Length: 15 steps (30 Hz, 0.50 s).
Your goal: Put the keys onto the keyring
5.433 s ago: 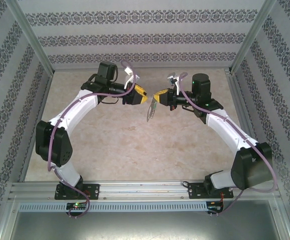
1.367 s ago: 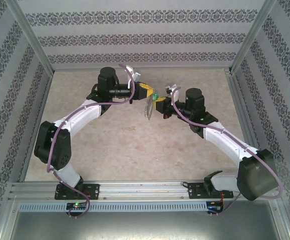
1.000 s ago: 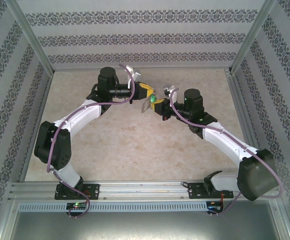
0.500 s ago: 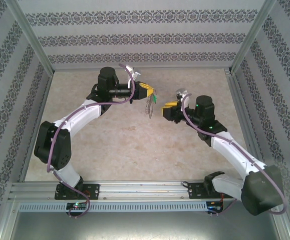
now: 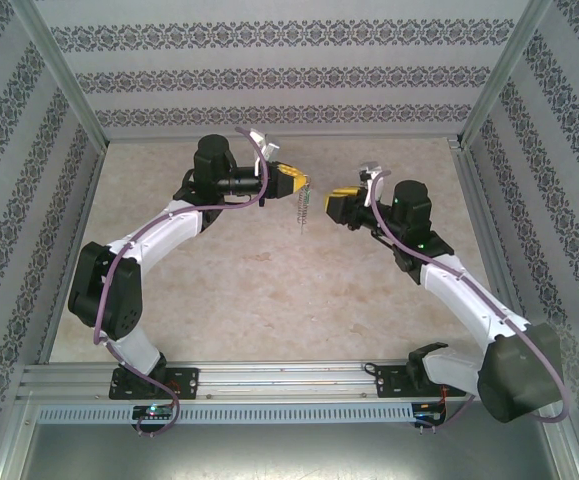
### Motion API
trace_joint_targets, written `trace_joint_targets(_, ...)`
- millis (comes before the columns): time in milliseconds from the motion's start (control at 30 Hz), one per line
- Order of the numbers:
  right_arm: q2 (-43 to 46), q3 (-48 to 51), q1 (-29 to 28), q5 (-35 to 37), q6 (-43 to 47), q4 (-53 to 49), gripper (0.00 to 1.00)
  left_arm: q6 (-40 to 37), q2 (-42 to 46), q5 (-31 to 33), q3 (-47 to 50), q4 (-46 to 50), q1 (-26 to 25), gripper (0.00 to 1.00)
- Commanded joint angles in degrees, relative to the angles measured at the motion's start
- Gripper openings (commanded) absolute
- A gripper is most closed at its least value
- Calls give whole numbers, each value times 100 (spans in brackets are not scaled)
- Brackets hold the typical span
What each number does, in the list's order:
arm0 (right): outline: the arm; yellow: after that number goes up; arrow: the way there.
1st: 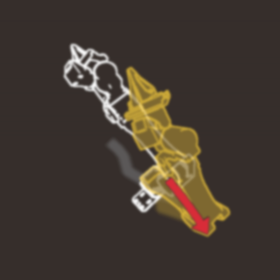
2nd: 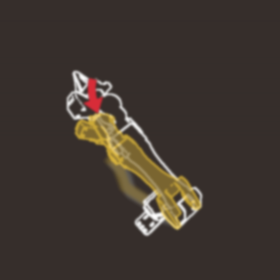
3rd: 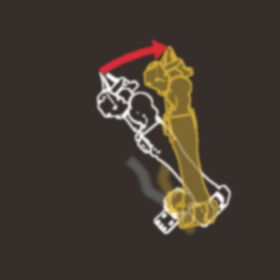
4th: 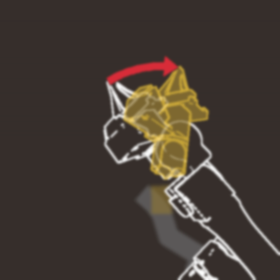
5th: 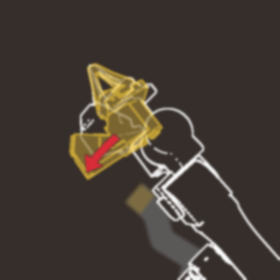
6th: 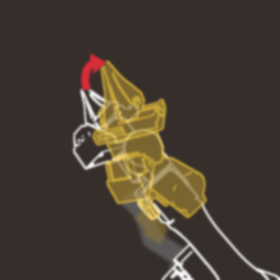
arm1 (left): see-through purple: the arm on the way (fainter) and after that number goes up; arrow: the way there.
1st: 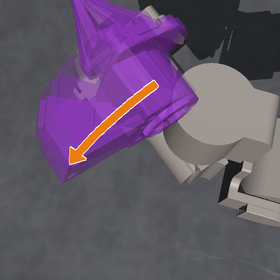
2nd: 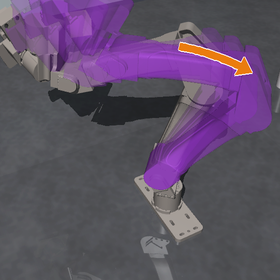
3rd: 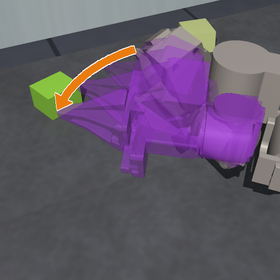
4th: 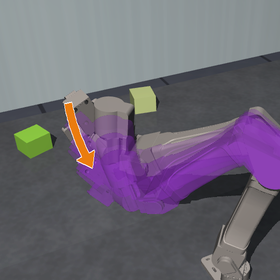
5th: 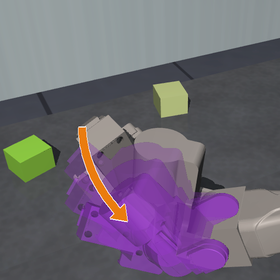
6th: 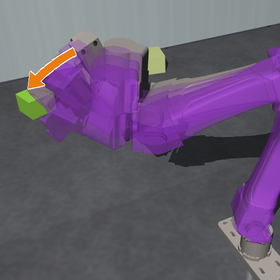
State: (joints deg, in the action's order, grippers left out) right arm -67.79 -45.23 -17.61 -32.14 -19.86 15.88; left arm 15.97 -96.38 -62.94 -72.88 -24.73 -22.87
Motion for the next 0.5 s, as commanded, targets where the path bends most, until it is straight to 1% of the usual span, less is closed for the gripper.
trace_joint_targets(0, -99, -227, 29, -64, -372, 501, 41, 193, 128, -163, 8, -496, -51, 0)
trace_joint_targets(300, -411, -501, 54, -928, -943, 1120, 41, 371, 75, -144, 46, -741, -51, 0)
trace_joint_targets(467, -601, -563, 58, -1276, -1132, 1390, 41, 451, 45, -166, 33, -845, -51, 0)
